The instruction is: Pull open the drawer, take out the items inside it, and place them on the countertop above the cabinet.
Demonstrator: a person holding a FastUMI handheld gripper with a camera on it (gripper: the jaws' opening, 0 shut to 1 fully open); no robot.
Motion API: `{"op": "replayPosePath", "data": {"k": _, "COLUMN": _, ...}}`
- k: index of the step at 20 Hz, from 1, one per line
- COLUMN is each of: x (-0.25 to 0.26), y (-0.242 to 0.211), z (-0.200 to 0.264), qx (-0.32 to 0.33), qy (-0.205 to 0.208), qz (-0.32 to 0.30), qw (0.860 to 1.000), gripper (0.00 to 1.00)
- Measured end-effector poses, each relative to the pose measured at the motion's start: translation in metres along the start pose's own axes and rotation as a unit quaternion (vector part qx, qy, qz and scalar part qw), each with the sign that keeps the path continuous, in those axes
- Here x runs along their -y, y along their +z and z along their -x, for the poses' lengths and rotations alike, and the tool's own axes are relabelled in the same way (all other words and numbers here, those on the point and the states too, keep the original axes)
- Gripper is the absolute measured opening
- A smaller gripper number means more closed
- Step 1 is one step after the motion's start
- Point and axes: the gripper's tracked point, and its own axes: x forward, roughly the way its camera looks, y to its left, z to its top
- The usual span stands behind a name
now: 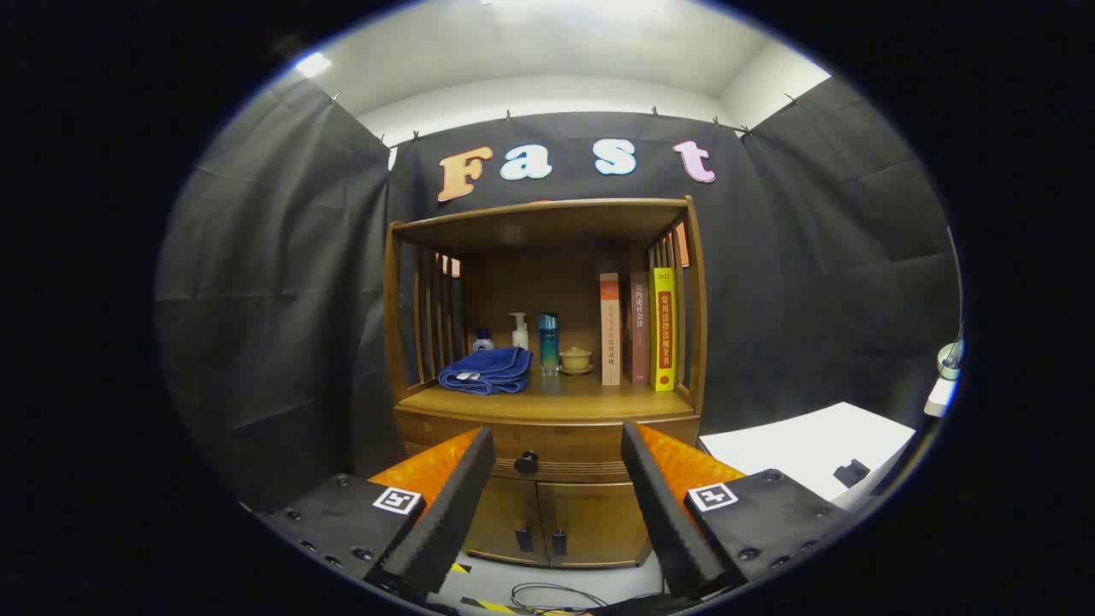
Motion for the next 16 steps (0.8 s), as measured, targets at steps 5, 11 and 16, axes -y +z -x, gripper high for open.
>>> {"op": "replayPosePath", "data": {"k": 5, "x": 0.0013, "y": 0.0015, "z": -0.0003, "qx": 0.0, "qy": -0.002, "qz": 0.001, "qw": 1.0, "gripper": 0.98}}
{"op": "replayPosePath", "data": {"k": 11, "x": 0.0048, "y": 0.0035, "z": -0.0004, "qx": 0.001, "qy": -0.006, "qz": 0.0, "qw": 1.0, "gripper": 0.98}}
{"op": "replayPosePath", "data": {"k": 16, "x": 0.0052, "y": 0.0045, "z": -0.0014, "qx": 0.002, "qy": -0.008, "qz": -0.001, "qw": 1.0, "gripper": 0.98}}
